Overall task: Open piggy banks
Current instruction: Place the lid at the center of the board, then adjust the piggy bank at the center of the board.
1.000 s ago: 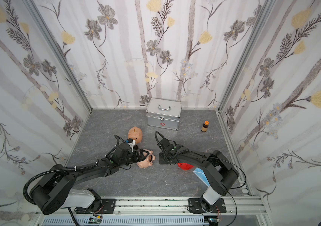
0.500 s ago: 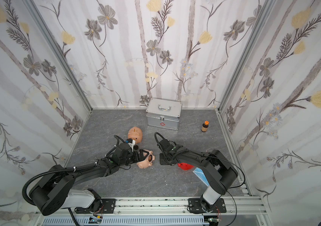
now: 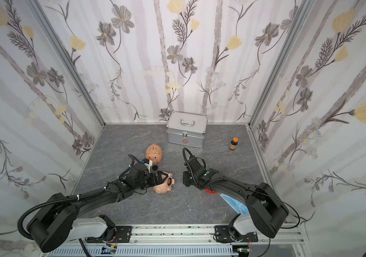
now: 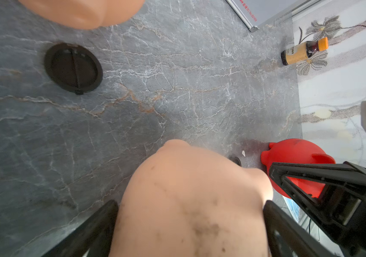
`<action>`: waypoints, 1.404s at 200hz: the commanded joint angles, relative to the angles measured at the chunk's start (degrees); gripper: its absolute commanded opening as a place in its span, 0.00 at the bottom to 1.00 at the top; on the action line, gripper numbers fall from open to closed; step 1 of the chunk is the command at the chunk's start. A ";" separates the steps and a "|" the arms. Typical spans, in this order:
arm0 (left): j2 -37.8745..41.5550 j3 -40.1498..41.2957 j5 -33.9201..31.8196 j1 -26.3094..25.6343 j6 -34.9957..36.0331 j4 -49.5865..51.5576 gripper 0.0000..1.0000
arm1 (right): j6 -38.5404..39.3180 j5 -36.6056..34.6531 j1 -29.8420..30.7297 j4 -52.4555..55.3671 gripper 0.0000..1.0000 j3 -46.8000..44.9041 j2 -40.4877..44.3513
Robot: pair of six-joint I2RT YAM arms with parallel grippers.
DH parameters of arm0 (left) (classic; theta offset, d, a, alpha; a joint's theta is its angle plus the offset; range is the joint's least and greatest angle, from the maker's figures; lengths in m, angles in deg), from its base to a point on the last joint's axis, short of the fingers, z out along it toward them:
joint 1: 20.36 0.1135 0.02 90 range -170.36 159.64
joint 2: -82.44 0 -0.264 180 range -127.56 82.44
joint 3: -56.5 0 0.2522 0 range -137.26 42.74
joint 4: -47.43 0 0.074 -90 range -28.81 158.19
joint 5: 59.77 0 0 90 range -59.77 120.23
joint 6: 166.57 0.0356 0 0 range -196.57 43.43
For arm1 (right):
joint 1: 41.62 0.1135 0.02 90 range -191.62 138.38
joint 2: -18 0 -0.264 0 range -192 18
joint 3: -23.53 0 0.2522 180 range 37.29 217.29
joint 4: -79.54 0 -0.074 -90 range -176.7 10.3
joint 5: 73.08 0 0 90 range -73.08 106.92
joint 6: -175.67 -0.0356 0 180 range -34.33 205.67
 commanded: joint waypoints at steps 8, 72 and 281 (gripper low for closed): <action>2.68 0.30 -0.06 -0.02 -1.02 0.84 1.00 | -2.94 4.51 0.50 -9.18 0.21 -1.16 0.87; 2.59 0.94 -0.65 -0.01 -1.28 0.51 1.00 | -4.58 4.37 2.71 -12.02 0.33 -0.83 1.19; 2.81 -0.75 -5.05 -0.10 -2.11 3.24 1.00 | 0.30 12.82 7.54 -23.53 0.68 -4.48 0.38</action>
